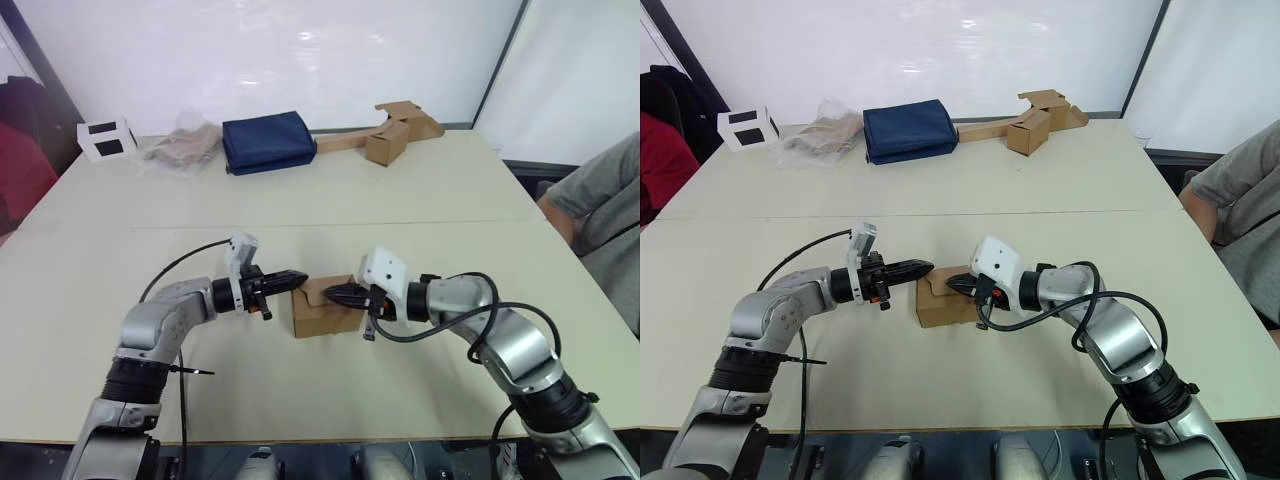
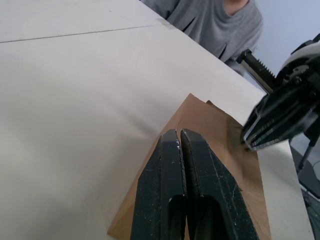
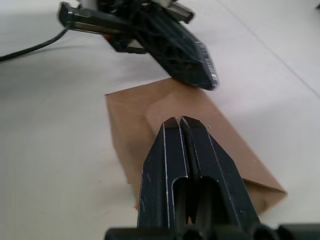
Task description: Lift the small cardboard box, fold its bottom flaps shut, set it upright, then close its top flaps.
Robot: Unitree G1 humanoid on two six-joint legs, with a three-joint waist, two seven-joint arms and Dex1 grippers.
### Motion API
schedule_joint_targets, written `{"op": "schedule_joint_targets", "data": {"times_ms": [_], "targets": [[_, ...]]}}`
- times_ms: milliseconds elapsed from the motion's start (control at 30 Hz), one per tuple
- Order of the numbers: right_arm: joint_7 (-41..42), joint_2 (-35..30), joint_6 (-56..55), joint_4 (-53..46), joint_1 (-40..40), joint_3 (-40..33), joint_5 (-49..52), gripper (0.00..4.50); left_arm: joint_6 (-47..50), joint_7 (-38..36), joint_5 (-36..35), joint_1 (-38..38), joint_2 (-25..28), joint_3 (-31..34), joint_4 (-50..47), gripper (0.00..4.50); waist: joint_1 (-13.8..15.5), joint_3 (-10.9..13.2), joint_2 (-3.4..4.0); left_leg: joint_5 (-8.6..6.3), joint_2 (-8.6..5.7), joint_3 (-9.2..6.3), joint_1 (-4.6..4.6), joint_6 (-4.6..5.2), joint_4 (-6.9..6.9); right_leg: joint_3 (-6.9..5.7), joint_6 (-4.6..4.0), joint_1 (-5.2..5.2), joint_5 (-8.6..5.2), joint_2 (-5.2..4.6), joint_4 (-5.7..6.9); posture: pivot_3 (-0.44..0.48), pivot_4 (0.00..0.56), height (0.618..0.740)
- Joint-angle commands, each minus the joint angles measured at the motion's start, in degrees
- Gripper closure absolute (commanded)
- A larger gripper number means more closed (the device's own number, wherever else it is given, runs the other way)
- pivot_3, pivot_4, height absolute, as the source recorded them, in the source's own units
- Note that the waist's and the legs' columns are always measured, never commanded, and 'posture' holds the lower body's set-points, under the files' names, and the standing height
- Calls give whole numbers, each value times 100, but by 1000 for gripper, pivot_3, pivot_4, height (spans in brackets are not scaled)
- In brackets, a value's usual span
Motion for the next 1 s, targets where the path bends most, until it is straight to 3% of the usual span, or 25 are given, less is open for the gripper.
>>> {"op": "schedule_joint_targets", "data": {"times_ms": [33,1000], "targets": [[60,26,-95,-231,-70,65,-19,4500,59,53,-11,4,-10,30,-75,4417,0,0,0,0,0,0,0,0,0,0,0,0,0,0,0,0,150,740],[92,-41,-346,99,-75,435,-703,4500,168,130,-129,51,-33,114,-200,4417,0,0,0,0,0,-1,0,0,0,0,0,0,0,0,0,0,150,740]]}}
